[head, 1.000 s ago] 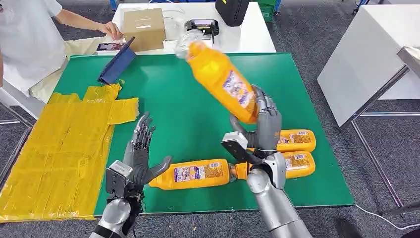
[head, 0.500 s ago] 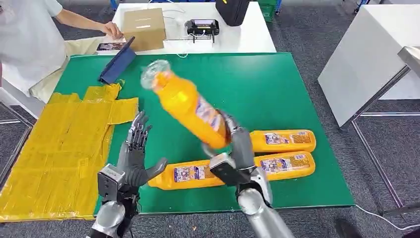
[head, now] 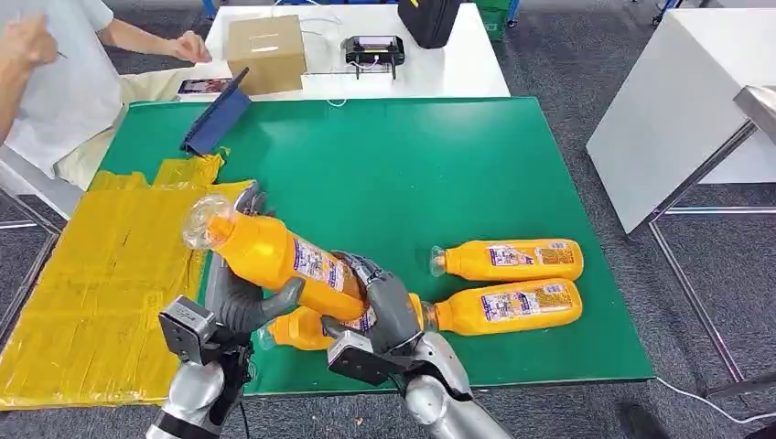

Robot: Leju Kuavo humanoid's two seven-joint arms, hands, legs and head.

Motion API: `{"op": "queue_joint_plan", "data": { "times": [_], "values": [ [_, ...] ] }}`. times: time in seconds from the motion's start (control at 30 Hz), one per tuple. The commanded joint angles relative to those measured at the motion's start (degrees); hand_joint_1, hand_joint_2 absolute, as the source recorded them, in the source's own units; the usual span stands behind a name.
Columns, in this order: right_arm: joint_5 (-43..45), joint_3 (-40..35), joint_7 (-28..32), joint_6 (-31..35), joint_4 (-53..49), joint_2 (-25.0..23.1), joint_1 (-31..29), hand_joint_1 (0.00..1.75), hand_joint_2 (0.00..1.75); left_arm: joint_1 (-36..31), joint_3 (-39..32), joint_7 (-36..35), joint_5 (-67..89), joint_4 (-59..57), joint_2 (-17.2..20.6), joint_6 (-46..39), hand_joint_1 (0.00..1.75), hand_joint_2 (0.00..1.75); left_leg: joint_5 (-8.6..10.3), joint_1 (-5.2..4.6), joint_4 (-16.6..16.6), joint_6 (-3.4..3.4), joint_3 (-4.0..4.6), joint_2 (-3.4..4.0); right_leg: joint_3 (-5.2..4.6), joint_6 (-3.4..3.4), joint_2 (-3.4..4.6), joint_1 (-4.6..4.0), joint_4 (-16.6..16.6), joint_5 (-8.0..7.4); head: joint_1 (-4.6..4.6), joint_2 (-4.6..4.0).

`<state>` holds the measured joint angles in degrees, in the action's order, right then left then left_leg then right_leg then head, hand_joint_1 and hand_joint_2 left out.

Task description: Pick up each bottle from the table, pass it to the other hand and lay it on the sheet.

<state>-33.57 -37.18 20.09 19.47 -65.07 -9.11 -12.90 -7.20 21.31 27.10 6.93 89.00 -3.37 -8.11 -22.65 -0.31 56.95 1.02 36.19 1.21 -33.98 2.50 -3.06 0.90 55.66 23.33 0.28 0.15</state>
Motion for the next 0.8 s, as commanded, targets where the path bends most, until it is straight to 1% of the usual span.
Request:
{"op": "queue_joint_plan", "data": {
  "times": [0.03,0.1,0.13,0.2,0.23,0.27,0.3,0.33,0.37,0.4,0.43,0.5,0.53,0.57,0.6,0.67,0.7,0.77,0.8],
  "values": [
    [-0.2,-3.3,-0.1,-0.1,5.5,1.0,-2.7,1.75,1.75,-2.3,2.4,-0.3,-0.1,-1.3,1.8,0.3,0.0,1.75,-0.13,0.11,0.0,-0.09,-0.33,-0.1,0.36,-0.11,0.2,-0.06,-0.1,0.12,0.0,0.0],
    [-2.4,-5.2,-0.5,0.4,5.9,1.1,-2.9,1.75,1.75,-2.9,2.8,-0.9,-1.3,-2.2,2.0,1.7,0.0,1.75,-0.04,0.05,0.0,-0.05,-0.13,-0.06,0.15,-0.06,0.11,-0.03,-0.1,0.04,0.02,0.0],
    [-3.2,-5.8,-0.6,0.9,6.2,0.9,-2.8,1.75,1.75,-3.1,2.9,-1.0,-1.4,-2.5,2.0,1.9,0.0,1.75,-0.16,0.12,0.0,-0.1,-0.36,-0.09,0.4,-0.12,0.25,-0.06,-0.1,0.14,0.02,0.0],
    [-3.7,-6.4,-0.7,1.5,6.7,0.5,-2.7,1.75,1.75,-3.4,2.9,-1.1,-1.5,-3.2,1.8,2.0,0.0,1.75,-0.04,0.05,0.0,-0.05,-0.14,-0.06,0.16,-0.06,0.1,-0.02,-0.1,0.04,0.02,0.0],
    [-3.6,-6.8,-0.9,1.9,7.7,0.2,-3.1,1.75,1.75,-3.9,3.1,-1.3,-2.2,-4.1,1.8,2.8,0.0,1.75,-0.12,0.09,0.0,-0.09,-0.32,-0.09,0.34,-0.11,0.2,-0.04,-0.1,0.11,0.02,0.0],
    [-3.6,-7.2,-1.0,2.4,8.3,0.2,-3.4,1.75,1.75,-3.9,3.1,-1.3,-2.3,-4.3,1.8,3.0,0.0,1.75,-0.06,0.07,0.0,-0.06,-0.2,-0.08,0.22,-0.08,0.13,-0.04,-0.1,0.06,0.02,0.0],
    [-3.4,-7.3,-1.1,2.4,8.4,0.2,-3.5,1.75,1.75,-4.0,3.2,-1.3,-2.3,-4.4,1.8,3.0,0.0,1.75,-0.14,0.11,0.0,-0.11,-0.37,-0.12,0.4,-0.12,0.2,-0.06,-0.1,0.13,0.02,0.0],
    [-3.3,-7.2,-1.1,2.5,8.4,0.3,-3.5,1.75,1.75,-3.9,3.2,-1.3,-2.3,-4.5,1.8,3.0,0.0,1.75,-0.07,0.06,0.0,-0.07,-0.24,-0.11,0.26,-0.08,0.12,-0.01,-0.1,0.08,0.02,0.0],
    [-3.2,-7.1,-0.9,2.9,8.2,0.4,-3.4,1.75,1.75,-4.0,3.6,-1.3,-1.9,-4.7,2.1,3.2,0.0,1.75,-0.15,0.13,0.0,-0.11,-0.4,-0.12,0.44,-0.13,0.23,-0.07,-0.1,0.14,0.04,0.0],
    [-3.0,-7.0,-0.9,3.1,7.7,0.5,-3.2,1.75,1.75,-4.0,3.8,-1.3,-1.3,-4.9,2.1,2.8,1.75,1.75,-0.05,0.05,0.0,-0.06,-0.21,-0.09,0.22,-0.07,0.12,-0.01,-0.1,0.06,0.0,0.0],
    [-2.8,-6.9,-0.8,3.3,7.3,0.6,-3.2,1.75,1.75,-4.0,3.8,-1.4,-1.2,-5.0,2.0,2.7,1.75,1.75,-0.12,0.1,0.0,-0.1,-0.36,-0.13,0.39,-0.12,0.19,-0.04,-0.1,0.12,0.02,0.0],
    [-2.6,-6.7,-0.8,3.5,6.6,0.8,-3.0,1.75,1.75,-3.9,3.8,-1.3,-1.0,-5.2,2.0,2.6,1.75,1.75,-0.04,0.05,0.0,-0.06,-0.17,-0.11,0.2,-0.07,0.08,-0.02,-0.1,0.05,0.02,0.0],
    [-2.6,-6.7,-0.8,3.5,6.6,0.8,-3.0,1.75,1.75,-3.9,3.8,-1.3,-1.0,-5.2,2.0,2.6,1.75,1.75,-0.13,0.09,0.0,-0.09,-0.37,-0.15,0.41,-0.11,0.17,-0.03,-0.1,0.14,0.02,0.0],
    [-2.6,-6.7,-0.8,3.5,6.6,0.8,-3.0,1.75,1.75,-3.9,3.8,-1.3,-1.0,-5.2,2.0,2.6,1.75,1.75,-0.06,0.05,0.0,-0.05,-0.18,-0.09,0.21,-0.06,0.1,-0.02,-0.1,0.06,0.04,0.0],
    [-2.6,-6.7,-0.8,3.5,6.6,0.8,-3.0,1.75,1.75,-3.9,3.8,-1.3,-1.0,-5.2,2.0,2.6,1.75,1.75,-0.16,0.1,0.0,-0.09,-0.36,-0.12,0.41,-0.11,0.19,-0.04,-0.1,0.15,0.02,0.0],
    [-2.6,-6.7,-0.8,3.5,6.6,0.8,-3.0,1.75,1.75,-3.9,3.8,-1.3,-1.0,-5.2,2.0,2.6,1.75,1.75,-0.06,0.05,0.0,-0.06,-0.19,-0.08,0.21,-0.07,0.11,-0.02,-0.1,0.06,0.02,0.0],
    [-2.5,-6.5,-0.8,3.9,5.8,0.9,-2.8,1.75,1.75,-3.8,3.8,-1.3,-0.4,-5.1,2.0,2.1,1.75,1.75,-0.14,0.09,0.0,-0.09,-0.34,-0.13,0.38,-0.11,0.17,-0.03,-0.1,0.13,0.02,0.0],
    [-2.3,-6.0,-0.8,4.5,4.6,1.0,-2.5,1.75,1.75,-3.8,3.8,-1.3,0.2,-5.1,2.0,1.5,1.75,1.75,-0.05,0.05,0.0,-0.05,-0.18,-0.11,0.21,-0.07,0.08,-0.01,-0.1,0.06,0.04,0.0],
    [-2.2,-5.6,-0.8,4.7,3.5,1.2,-2.2,1.75,1.75,-3.8,3.7,-1.3,0.7,-5.1,1.9,0.9,1.75,1.75,-0.13,0.1,0.0,-0.09,-0.32,-0.13,0.36,-0.11,0.17,-0.04,-0.1,0.13,0.02,0.0]
  ]
}}
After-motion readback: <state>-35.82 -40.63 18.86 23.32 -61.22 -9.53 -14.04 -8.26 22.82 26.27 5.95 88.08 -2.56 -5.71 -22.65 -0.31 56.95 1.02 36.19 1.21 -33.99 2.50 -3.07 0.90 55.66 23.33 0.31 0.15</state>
